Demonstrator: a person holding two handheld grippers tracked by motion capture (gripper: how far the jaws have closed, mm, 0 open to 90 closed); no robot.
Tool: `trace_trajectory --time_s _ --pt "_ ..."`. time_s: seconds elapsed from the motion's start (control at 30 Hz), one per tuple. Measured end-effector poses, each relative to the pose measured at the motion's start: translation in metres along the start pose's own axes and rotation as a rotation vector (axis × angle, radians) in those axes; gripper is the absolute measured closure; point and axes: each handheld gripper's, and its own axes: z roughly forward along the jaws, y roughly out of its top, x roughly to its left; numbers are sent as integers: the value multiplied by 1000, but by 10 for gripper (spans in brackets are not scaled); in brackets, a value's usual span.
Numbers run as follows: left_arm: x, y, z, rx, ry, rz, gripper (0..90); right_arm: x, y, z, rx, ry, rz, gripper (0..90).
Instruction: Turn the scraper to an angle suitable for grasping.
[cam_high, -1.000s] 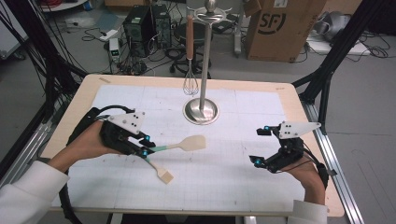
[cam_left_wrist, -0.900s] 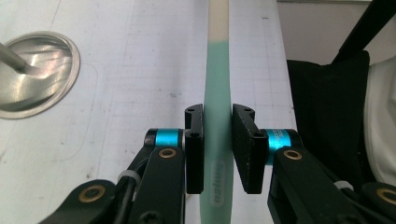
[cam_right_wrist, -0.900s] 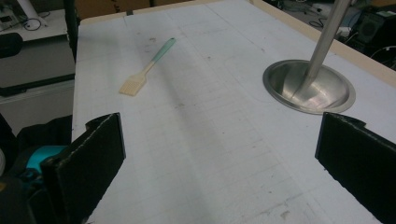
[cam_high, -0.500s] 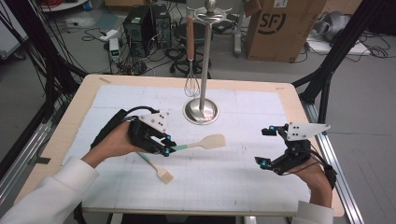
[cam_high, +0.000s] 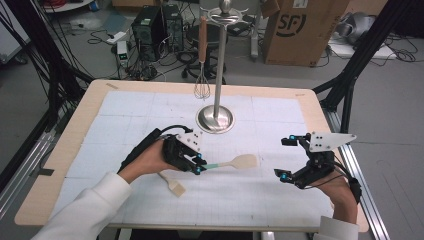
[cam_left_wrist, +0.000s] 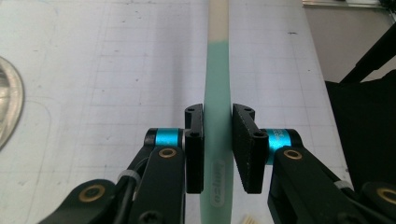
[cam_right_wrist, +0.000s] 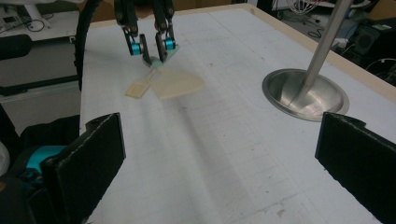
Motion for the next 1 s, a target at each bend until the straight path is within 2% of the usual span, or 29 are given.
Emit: trace_trajectory --time_s 0.13,0.33,0.47,0.63,0.73,0.83,1.0 --pt "1 -1 13 13 -8 4 755 0 -1 0 -1 1 2 2" --pt "5 -3 30 -15 -11 11 755 1 0 2 1 4 2 2" --pt "8 -3 44 -31 -18 -3 755 1 0 3 1 5 2 2" --pt "8 -4 63 0 -23 12 755 1 -1 5 4 7 4 2" --pt "8 -5 68 5 -25 9 755 0 -1 5 6 9 4 1" --pt "10 -4 70 -12 -24 0 754 0 -2 5 5 8 9 2" --pt "10 -5 79 5 -25 17 754 1 -1 5 0 7 9 2"
